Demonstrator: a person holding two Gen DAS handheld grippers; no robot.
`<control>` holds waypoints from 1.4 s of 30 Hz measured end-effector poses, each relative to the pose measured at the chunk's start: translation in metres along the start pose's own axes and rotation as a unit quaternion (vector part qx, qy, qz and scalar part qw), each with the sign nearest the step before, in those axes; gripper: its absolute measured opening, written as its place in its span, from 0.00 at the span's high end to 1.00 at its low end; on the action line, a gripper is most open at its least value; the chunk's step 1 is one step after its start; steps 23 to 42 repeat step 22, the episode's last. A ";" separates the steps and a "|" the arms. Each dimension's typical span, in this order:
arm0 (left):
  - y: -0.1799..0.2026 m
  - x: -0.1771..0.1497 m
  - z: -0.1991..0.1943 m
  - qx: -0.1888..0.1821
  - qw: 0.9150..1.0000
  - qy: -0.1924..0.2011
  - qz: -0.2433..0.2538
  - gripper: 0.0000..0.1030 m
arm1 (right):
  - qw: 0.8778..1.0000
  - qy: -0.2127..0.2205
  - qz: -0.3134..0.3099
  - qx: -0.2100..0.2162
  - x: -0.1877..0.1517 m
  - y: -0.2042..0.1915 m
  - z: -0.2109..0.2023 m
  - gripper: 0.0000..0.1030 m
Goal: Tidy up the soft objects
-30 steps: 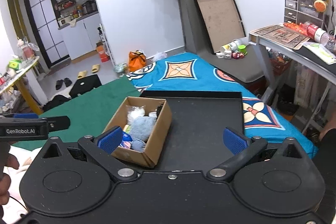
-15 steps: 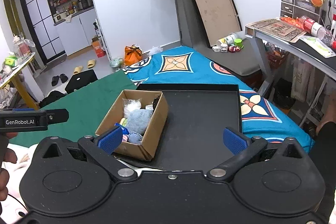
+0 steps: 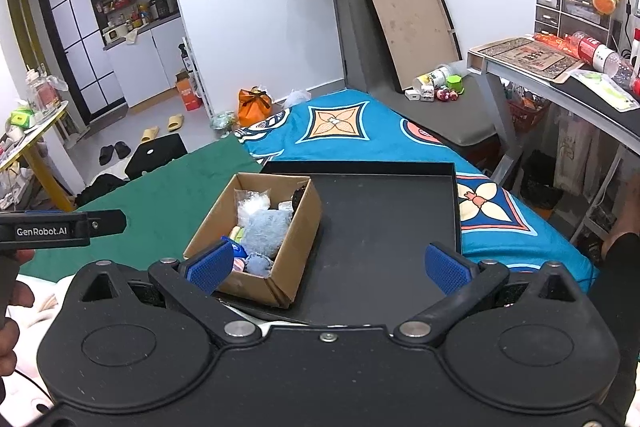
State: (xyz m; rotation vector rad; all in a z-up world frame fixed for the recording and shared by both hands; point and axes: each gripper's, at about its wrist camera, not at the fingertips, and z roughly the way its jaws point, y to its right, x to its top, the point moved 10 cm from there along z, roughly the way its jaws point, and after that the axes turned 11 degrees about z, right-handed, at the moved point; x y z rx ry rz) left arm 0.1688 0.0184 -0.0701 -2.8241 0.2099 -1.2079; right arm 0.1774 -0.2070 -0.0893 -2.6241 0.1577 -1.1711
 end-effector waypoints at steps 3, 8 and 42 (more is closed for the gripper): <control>-0.001 0.002 -0.001 0.003 1.000 0.001 0.001 0.04 | 1.000 -0.002 0.001 -0.001 0.000 0.001 0.002 0.00; -0.003 0.004 -0.001 0.003 1.000 0.002 0.003 0.04 | 1.000 -0.004 0.001 -0.002 -0.001 0.001 0.004 0.00; 0.007 0.009 0.009 -0.015 0.999 0.004 0.033 0.04 | 1.000 -0.015 0.005 -0.017 -0.002 0.005 0.022 0.00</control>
